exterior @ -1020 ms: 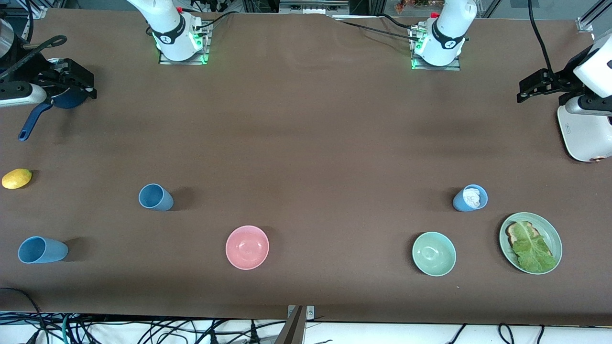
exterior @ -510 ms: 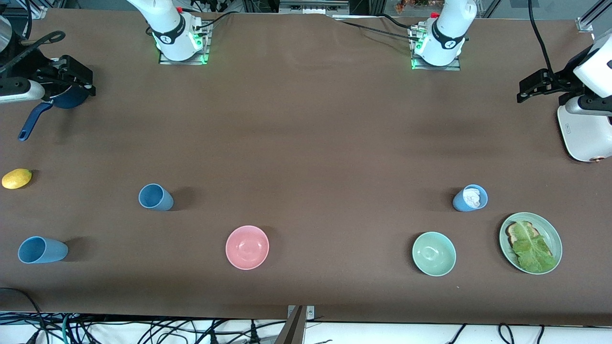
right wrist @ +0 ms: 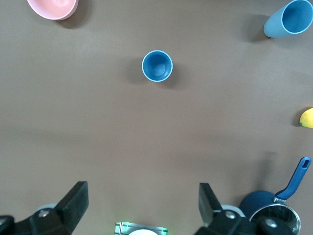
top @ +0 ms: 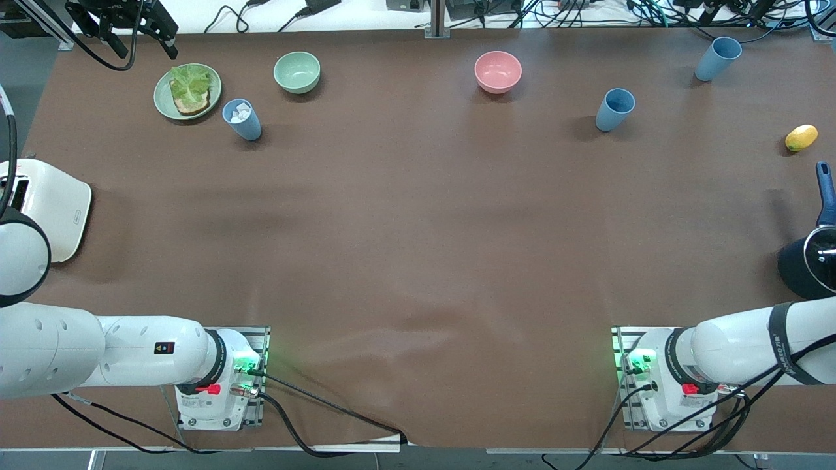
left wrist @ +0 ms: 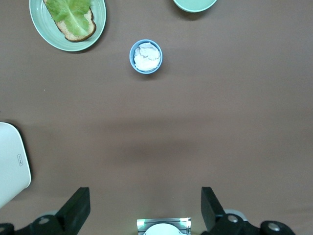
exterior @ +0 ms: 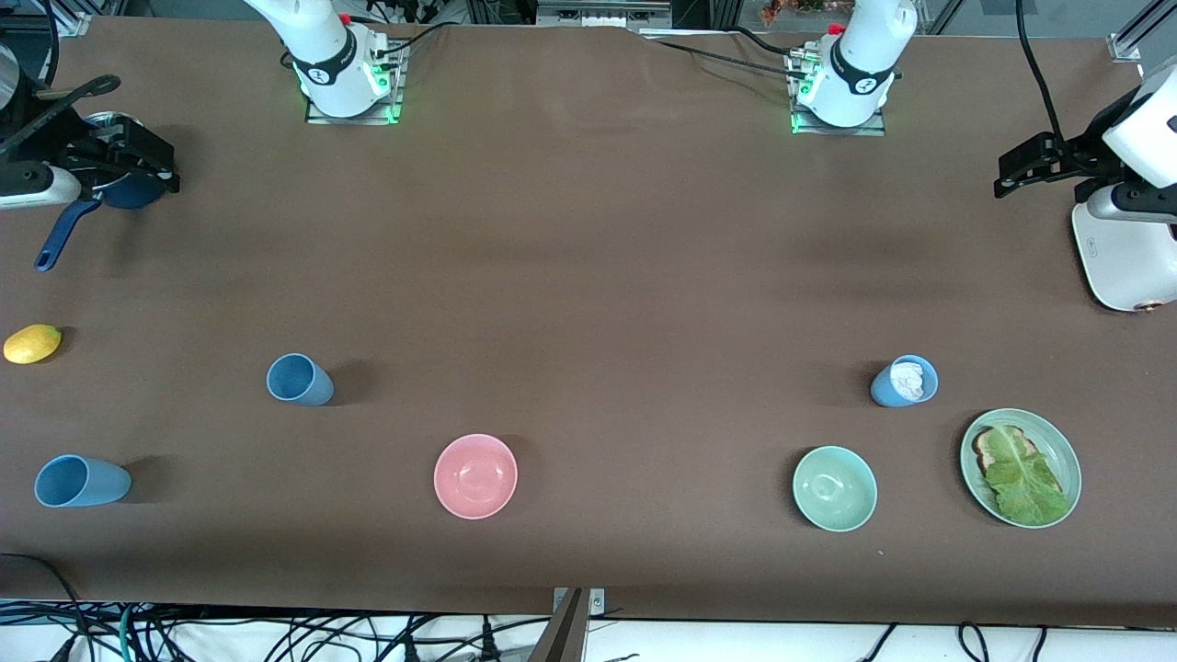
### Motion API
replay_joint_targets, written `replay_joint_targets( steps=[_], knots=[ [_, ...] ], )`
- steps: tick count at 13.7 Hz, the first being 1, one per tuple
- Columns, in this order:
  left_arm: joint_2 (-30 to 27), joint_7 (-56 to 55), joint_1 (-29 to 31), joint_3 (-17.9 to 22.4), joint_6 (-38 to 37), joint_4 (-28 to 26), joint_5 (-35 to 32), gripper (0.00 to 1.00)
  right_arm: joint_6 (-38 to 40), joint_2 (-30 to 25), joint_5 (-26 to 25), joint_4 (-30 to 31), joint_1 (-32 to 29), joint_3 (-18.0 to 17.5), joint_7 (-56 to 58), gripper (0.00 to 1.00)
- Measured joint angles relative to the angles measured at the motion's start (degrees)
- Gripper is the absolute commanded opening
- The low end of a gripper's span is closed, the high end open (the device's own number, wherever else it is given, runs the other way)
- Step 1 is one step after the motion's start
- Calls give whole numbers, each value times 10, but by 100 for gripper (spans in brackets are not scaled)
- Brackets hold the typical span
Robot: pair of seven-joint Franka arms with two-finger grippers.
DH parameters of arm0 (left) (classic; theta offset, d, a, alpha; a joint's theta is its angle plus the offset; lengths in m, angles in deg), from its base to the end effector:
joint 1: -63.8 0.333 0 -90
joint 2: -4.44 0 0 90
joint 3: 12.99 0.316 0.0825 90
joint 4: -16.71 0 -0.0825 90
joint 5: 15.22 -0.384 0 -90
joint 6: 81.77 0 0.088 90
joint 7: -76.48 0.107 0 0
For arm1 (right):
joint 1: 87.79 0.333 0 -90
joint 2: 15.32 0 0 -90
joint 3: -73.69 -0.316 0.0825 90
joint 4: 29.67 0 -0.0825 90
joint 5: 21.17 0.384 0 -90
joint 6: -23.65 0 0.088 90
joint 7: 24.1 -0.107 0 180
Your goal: Stack blue cups with both arms
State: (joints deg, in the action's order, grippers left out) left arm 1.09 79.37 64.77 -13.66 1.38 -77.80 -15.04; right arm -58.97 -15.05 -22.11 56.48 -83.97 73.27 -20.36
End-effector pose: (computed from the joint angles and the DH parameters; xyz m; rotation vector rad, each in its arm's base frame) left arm 0.5217 0.0022 0.6098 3.1268 -0.0708 -0.2188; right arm 0.5415 0.0382 0.6423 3.1159 0.2149 -0.1035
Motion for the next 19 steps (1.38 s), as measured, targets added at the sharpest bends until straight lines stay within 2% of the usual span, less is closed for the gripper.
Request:
replay_joint_targets(
  steps=[12,19],
  knots=[
    [0,0,0,0,0,0,0,100,-7,3,-2,0,0,0,0,100],
    [1,0,-2,0,0,8,0,100,-8,9,-20,0,1,-2,0,100]
  ],
)
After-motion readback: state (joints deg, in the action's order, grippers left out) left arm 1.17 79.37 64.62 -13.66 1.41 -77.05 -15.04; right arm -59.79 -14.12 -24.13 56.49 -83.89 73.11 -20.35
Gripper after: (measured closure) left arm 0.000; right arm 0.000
